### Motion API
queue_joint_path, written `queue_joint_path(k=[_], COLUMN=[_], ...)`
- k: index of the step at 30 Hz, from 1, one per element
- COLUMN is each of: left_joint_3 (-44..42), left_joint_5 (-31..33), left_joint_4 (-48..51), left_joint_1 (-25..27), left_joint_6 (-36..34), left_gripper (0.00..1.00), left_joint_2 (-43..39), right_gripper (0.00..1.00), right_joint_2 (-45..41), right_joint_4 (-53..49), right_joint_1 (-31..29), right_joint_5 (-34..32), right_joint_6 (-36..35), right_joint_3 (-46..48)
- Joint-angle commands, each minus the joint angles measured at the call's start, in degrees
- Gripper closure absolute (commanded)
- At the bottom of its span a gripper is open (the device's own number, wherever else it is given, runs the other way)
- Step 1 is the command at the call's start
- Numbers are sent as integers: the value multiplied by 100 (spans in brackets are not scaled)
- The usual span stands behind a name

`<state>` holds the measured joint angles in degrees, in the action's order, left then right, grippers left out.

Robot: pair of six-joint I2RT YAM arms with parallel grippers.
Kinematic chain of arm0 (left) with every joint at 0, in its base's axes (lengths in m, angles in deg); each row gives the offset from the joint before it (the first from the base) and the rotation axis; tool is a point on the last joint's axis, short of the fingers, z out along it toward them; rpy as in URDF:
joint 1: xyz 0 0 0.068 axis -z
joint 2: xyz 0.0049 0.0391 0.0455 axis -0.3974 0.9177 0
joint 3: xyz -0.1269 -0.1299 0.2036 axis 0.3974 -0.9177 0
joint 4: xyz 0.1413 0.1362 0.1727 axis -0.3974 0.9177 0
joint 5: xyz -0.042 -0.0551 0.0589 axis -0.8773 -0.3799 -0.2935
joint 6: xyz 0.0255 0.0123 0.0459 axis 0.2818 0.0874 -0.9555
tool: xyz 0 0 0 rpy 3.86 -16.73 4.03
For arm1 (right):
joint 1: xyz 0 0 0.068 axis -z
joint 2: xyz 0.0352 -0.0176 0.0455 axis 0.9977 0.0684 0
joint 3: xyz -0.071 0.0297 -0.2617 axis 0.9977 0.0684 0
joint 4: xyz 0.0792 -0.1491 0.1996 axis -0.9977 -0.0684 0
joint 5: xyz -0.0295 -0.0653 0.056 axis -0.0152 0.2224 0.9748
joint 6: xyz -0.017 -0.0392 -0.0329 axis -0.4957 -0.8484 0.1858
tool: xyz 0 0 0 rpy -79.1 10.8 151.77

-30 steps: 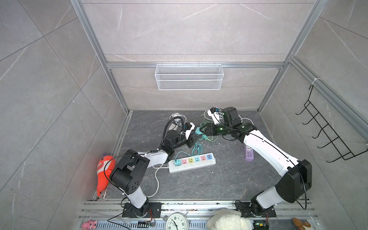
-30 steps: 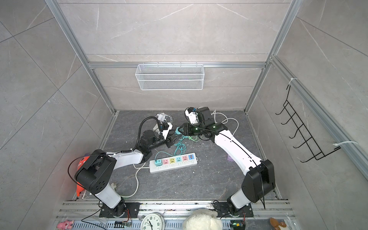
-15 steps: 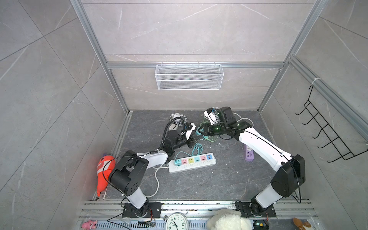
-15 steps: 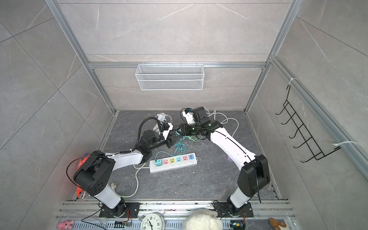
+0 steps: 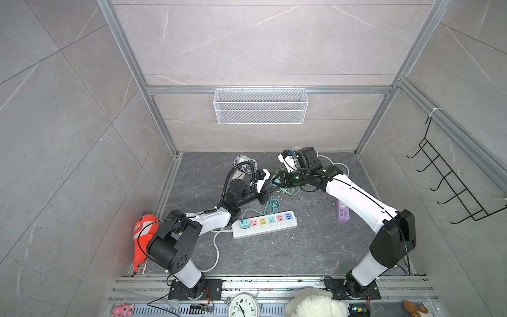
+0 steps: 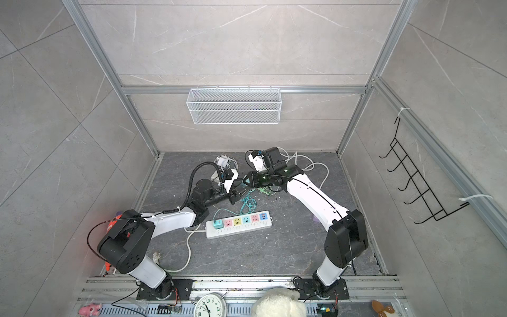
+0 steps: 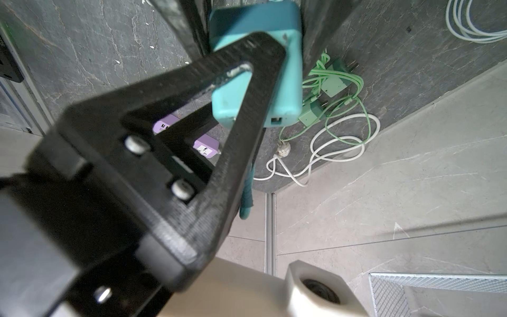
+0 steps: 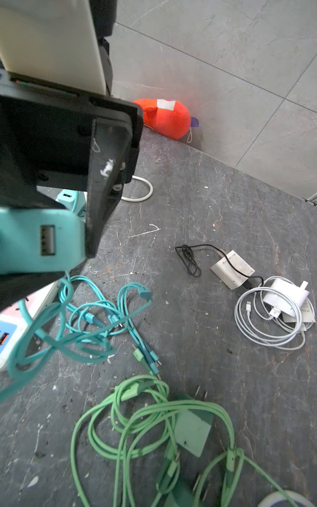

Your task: Insert the plug

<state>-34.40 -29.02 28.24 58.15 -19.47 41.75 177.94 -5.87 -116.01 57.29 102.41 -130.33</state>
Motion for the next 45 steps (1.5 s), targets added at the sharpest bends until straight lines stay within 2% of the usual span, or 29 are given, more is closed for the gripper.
queue_joint_path(k=[1, 3, 5, 13, 15, 19, 23, 26, 31, 37, 43, 45], left_joint_3=[97, 130, 158, -194, -240, -157, 7, -34, -428, -667, -622, -494], left_joint_5=[-44, 18, 114, 606, 938, 2094, 3099, 3596, 3760, 3832, 3915, 4069], left_joint_4=[-61, 158, 437, 1368, 1789, 2882, 4025, 4576, 4910, 5627, 6529, 7060], left_joint_1=[61, 65, 66, 56, 46, 54, 51, 50, 50, 50, 51, 49], left_joint_6=[-211, -244, -301, -647, -680, -498, -191, 127, 849, 1412, 1681, 2002], left_gripper=[53, 45, 27, 1, 0, 0, 0, 0, 0, 0, 0, 0], left_joint_2=[-281, -323, -406, -1275, -1558, -2125, -2618, -2952, -3600, -4252, -4626, -4650], right_gripper=[84, 87, 89, 91, 91, 91, 91, 91, 91, 92, 91, 91], right_joint_2=[22, -24, -59, -295, -332, -546, -944, -1224, -1401, -1116, -666, -535], right_joint_4=[-45, -66, -132, -447, -692, -1005, -1114, -1109, -989, -469, 186, 361], right_joint_1=[-73, -66, -47, 384, 426, 431, 411, 243, -554, -1367, -1677, -1799], right_joint_5=[-96, -236, -392, -1046, -1405, -2214, -2147, -1922, -1673, -1434, -935, -804], right_joint_6=[-20, -30, -64, -336, -482, -608, -543, -509, -579, -601, -1218, -1586], right_joint_3=[-104, -115, -158, -276, -310, -70, 460, 884, 1358, 1668, 1894, 1860])
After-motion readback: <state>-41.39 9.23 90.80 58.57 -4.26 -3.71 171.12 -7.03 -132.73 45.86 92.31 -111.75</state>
